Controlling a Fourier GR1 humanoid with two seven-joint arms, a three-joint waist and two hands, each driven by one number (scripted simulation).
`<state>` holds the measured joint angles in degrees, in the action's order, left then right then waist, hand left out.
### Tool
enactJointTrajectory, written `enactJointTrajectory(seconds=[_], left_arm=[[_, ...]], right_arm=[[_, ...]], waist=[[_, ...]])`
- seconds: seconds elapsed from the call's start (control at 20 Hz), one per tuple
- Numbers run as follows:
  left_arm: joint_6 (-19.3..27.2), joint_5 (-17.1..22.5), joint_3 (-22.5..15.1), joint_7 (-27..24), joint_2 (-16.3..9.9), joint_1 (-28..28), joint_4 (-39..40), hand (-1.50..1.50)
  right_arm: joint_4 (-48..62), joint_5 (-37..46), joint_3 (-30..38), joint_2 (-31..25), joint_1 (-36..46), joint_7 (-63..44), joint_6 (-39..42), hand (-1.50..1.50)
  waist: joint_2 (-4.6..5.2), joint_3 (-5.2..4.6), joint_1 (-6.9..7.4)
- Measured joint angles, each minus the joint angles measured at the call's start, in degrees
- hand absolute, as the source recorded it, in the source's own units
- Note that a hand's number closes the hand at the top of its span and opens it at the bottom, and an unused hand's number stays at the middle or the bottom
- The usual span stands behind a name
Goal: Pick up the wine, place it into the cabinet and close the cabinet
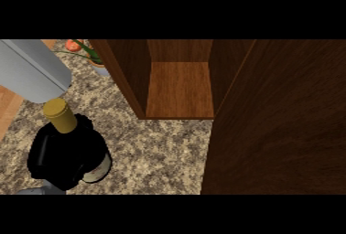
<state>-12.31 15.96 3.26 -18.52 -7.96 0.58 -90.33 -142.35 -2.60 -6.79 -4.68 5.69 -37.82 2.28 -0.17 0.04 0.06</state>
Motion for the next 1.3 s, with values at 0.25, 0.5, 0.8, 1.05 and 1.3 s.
enactJointTrajectory(seconds=[0.25,0.5,0.8,1.05,1.3], left_arm=[[4.8,-2.5,-4.3,8.0,2.4,0.9,-7.8,1.5],[8.6,-4.3,-9.1,14.7,5.4,3.4,-12.4,1.5],[17.0,-5.3,-16.5,20.2,7.3,8.1,-15.2,1.5],[25.9,-5.0,-21.4,22.8,7.8,15.3,-12.6,1.5],[32.4,-6.1,-24.4,23.7,7.9,21.0,-9.6,1.5]], right_arm=[[0.0,-0.5,1.0,0.0,0.5,-0.9,0.3,-1.5],[-0.2,-0.6,0.3,0.5,0.0,-1.1,0.2,-1.5],[0.0,-0.3,-0.2,1.2,-0.3,-0.1,-0.1,-1.5],[0.2,-0.3,0.4,1.2,-0.8,0.5,0.5,-1.5],[0.0,-0.4,0.6,1.1,-2.1,1.3,1.4,-1.5]], waist=[[0.01,0.0,-0.11],[0.03,-0.01,-0.27],[0.06,-0.02,-0.38],[0.11,-0.02,-0.55],[0.12,-0.01,-0.57]])
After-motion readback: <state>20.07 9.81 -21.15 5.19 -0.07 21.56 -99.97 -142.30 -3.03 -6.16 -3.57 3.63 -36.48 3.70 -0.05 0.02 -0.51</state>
